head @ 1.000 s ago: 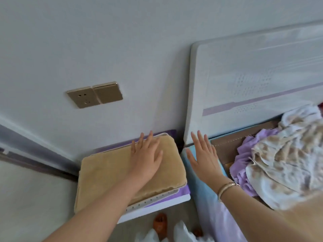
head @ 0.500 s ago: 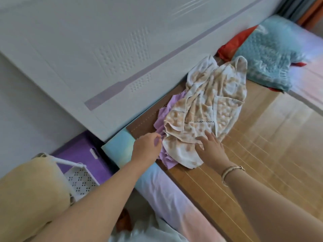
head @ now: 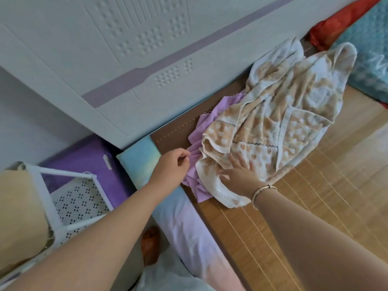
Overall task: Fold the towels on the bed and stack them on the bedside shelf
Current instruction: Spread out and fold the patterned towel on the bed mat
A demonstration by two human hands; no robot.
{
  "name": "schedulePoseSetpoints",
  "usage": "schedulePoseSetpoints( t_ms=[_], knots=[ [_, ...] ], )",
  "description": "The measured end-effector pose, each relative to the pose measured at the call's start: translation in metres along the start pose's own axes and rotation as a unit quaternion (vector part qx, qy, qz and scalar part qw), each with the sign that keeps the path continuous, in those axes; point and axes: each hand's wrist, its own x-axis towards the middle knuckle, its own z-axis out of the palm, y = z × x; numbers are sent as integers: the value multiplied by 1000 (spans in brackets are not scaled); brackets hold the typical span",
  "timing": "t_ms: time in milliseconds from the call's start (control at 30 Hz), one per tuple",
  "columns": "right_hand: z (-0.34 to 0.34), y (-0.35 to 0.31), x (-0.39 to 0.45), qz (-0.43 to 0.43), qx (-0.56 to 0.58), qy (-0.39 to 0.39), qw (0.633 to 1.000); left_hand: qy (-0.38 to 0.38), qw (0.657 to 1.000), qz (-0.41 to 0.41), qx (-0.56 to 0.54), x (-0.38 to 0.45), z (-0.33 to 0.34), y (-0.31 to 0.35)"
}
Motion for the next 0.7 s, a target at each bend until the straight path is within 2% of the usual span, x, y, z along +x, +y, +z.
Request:
schedulePoseSetpoints(
  t_ms=[133, 233, 300, 400, 533, 633, 700],
  knots=[
    [-3, -6, 15, 9, 23, 0, 1000, -2, 1000, -10, -7, 0, -4, -11],
    [-17, -15, 11, 25, 154, 88, 984, -14, 1000, -12, -9, -2, -5, -13],
    [-30, -22, 4, 51, 282, 118, 951, -22, 1000, -8, -9, -3, -5, -9],
    [-54, -21, -13, 99, 407, 128, 899, -40, 999, 25, -16, -9, -9, 8],
    [-80, -21, -47, 109, 493, 142, 852, -61, 994, 93, -16, -19, -13, 35],
    [-98, -24, -87, 117, 574, 173, 791, -85, 984, 157, 1, -31, -20, 59],
    [-109, -29, -114, 101, 622, 158, 760, -115, 974, 194, -2, -37, -21, 71]
  ],
)
